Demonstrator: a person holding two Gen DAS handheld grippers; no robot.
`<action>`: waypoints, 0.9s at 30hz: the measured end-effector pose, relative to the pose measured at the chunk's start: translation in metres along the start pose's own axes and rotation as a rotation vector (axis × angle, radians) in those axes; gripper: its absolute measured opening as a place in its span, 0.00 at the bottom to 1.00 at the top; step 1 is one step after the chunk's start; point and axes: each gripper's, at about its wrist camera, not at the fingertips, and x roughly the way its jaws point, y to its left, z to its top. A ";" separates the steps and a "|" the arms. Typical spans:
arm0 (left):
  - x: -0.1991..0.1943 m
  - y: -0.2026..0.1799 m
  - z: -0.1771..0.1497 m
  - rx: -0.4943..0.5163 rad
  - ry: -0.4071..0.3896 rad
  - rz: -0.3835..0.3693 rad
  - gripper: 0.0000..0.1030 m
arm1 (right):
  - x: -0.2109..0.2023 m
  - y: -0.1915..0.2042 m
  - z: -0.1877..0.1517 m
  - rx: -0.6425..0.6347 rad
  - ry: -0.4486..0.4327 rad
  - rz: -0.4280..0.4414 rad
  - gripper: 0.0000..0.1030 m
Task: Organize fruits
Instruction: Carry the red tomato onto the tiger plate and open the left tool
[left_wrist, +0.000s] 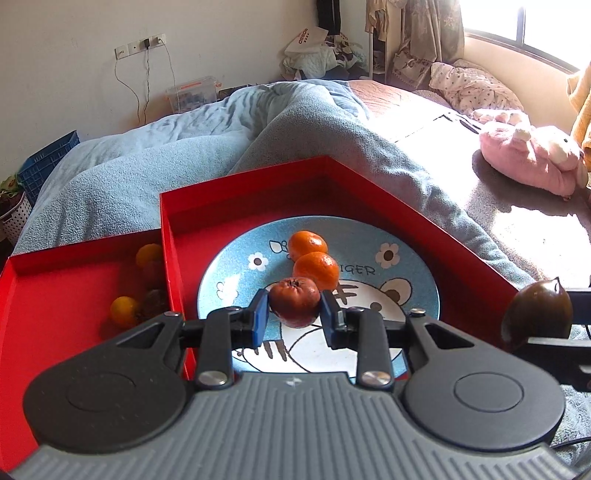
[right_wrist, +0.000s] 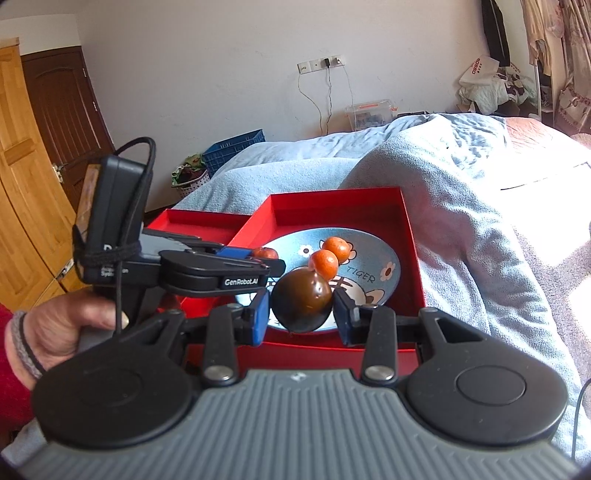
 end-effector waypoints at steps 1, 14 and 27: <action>0.002 -0.002 0.000 0.000 0.002 -0.001 0.33 | 0.001 0.000 -0.001 0.001 0.002 0.001 0.39; 0.027 -0.013 0.002 0.015 0.039 0.001 0.34 | 0.006 -0.007 -0.006 0.015 0.017 -0.002 0.39; 0.024 -0.017 0.001 0.048 0.029 0.002 0.59 | 0.008 -0.007 -0.007 0.017 0.022 -0.008 0.39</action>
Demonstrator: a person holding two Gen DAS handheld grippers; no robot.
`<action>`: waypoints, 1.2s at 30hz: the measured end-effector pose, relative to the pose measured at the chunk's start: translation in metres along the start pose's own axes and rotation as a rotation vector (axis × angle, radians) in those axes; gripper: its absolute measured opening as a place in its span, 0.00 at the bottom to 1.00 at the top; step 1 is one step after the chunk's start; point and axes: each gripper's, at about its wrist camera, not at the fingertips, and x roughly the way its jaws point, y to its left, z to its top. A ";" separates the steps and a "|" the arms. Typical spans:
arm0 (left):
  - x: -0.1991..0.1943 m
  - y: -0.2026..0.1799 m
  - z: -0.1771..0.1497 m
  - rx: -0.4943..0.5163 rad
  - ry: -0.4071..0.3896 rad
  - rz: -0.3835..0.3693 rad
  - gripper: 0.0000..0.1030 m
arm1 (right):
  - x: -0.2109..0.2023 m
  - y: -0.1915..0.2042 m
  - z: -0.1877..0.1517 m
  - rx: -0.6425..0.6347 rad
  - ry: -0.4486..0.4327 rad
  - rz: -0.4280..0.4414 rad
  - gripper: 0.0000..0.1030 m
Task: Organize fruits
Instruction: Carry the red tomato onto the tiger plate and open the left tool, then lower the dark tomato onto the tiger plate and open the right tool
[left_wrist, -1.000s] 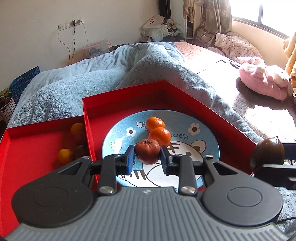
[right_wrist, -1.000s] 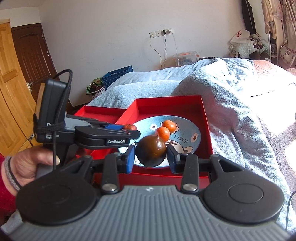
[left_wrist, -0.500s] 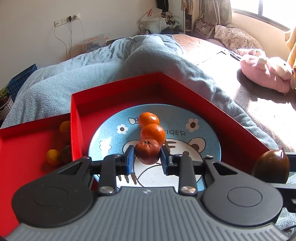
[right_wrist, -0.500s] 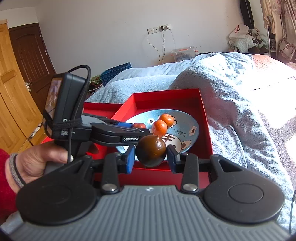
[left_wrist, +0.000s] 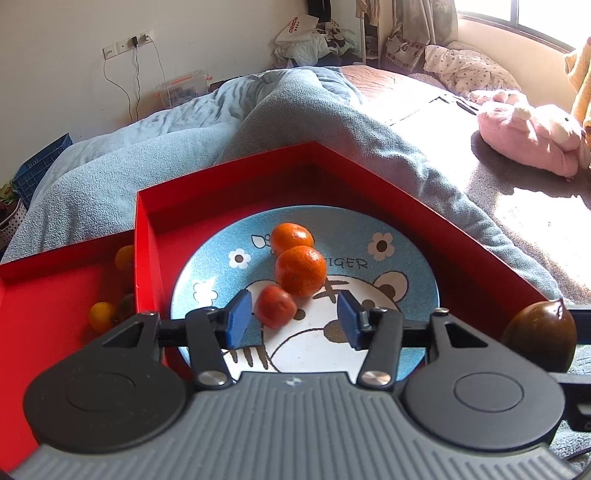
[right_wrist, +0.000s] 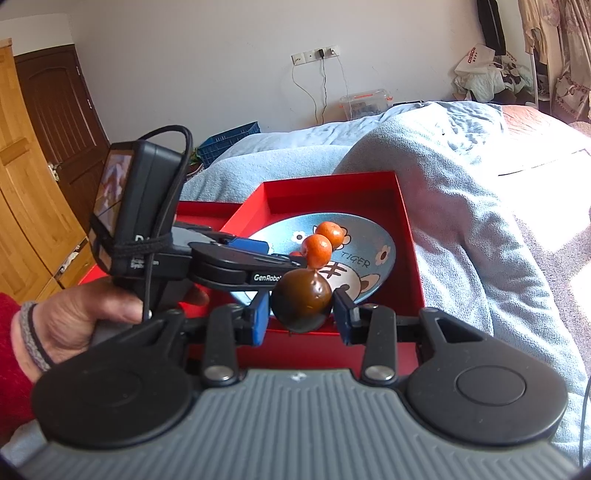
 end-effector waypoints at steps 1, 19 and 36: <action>-0.002 -0.001 0.000 0.002 -0.004 -0.001 0.60 | 0.000 0.000 0.000 0.000 0.000 -0.001 0.39; -0.082 0.037 -0.033 -0.083 -0.089 0.047 0.65 | 0.041 -0.009 0.021 -0.016 0.071 -0.057 0.39; -0.124 0.045 -0.057 -0.041 -0.133 0.066 0.72 | 0.112 0.004 0.037 -0.069 0.233 -0.125 0.40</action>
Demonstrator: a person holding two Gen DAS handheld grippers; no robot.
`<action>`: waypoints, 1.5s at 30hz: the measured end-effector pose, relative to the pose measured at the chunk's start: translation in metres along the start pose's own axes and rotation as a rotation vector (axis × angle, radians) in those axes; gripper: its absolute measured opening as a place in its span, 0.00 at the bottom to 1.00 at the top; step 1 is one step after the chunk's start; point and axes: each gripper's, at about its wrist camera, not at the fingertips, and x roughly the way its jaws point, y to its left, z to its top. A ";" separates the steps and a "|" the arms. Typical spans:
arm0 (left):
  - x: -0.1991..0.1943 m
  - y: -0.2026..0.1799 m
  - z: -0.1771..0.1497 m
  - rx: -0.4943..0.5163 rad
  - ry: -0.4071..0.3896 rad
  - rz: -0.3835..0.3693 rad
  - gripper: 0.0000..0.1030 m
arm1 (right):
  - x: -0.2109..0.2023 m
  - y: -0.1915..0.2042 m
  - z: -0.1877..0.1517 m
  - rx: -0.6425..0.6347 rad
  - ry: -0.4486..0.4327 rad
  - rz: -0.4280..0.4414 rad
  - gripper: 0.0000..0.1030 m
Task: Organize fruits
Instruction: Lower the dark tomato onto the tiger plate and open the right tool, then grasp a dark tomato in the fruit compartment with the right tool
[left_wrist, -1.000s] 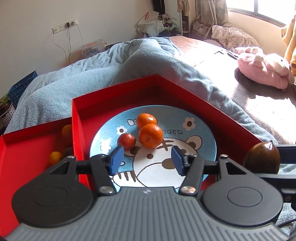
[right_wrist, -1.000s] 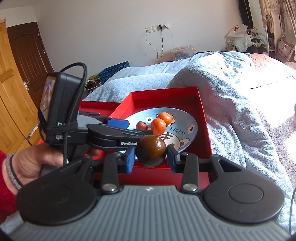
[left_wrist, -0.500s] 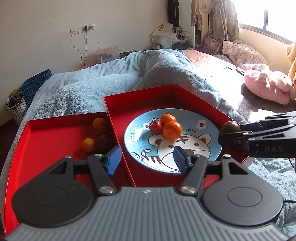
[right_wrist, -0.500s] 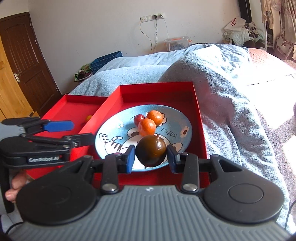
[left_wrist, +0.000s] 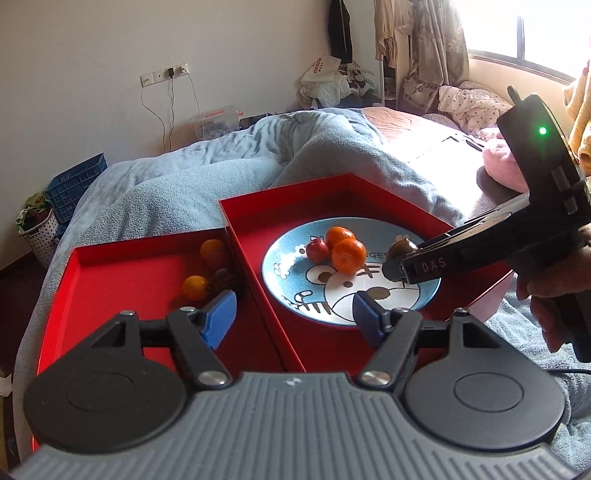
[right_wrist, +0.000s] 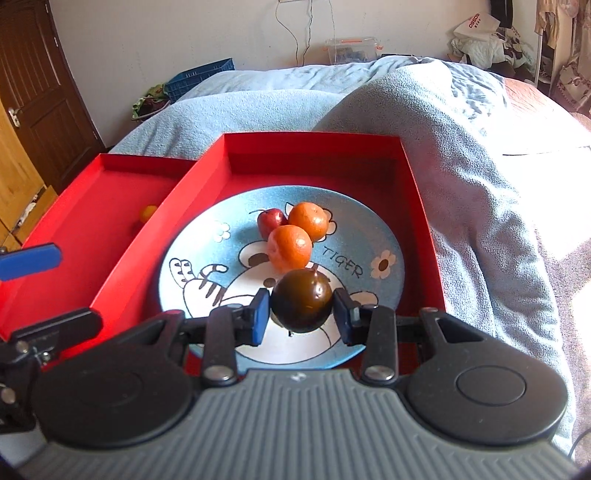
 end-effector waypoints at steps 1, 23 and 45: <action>0.000 0.004 0.000 -0.005 0.000 0.004 0.72 | 0.002 0.001 0.001 -0.001 0.005 -0.001 0.40; 0.011 0.068 -0.014 -0.142 0.011 0.061 0.72 | -0.002 0.016 0.018 -0.022 -0.051 -0.032 0.56; 0.052 0.140 -0.015 -0.203 -0.004 0.195 0.74 | 0.031 0.150 0.067 -0.567 -0.027 0.218 0.54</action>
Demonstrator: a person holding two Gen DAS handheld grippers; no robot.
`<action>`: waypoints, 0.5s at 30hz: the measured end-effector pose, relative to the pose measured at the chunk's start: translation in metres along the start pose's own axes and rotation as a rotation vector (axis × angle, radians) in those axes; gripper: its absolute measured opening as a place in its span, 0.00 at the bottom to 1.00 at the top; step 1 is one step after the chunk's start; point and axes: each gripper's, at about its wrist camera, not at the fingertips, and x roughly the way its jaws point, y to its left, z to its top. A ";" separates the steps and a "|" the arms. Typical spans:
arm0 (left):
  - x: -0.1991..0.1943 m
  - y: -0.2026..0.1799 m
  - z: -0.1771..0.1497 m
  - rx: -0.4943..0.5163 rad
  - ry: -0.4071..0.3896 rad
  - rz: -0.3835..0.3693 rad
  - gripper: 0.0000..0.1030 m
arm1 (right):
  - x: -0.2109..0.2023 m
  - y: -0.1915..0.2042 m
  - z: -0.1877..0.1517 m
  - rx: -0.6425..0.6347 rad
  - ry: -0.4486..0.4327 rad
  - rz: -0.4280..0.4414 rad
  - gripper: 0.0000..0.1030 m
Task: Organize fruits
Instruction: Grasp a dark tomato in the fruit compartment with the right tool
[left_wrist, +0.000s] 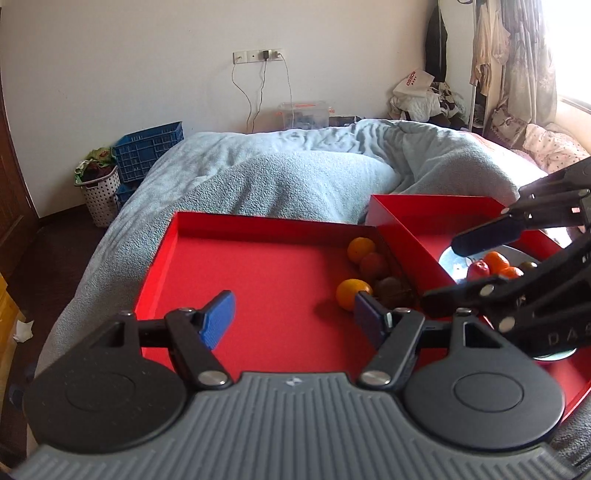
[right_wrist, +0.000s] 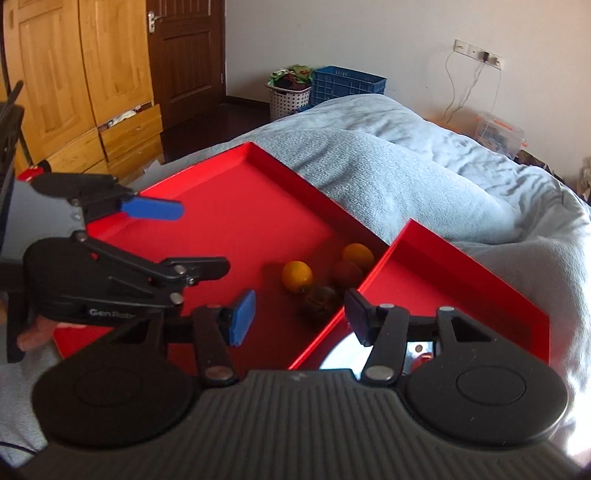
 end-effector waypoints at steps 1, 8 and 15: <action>0.004 0.002 0.001 0.006 0.012 0.014 0.75 | 0.005 0.003 0.003 -0.022 0.012 0.001 0.54; 0.008 0.017 -0.013 -0.030 0.097 0.054 0.75 | 0.032 0.019 0.006 -0.135 0.078 -0.017 0.54; -0.006 0.028 -0.018 -0.073 0.067 0.038 0.75 | 0.044 0.034 0.011 -0.228 0.108 -0.043 0.54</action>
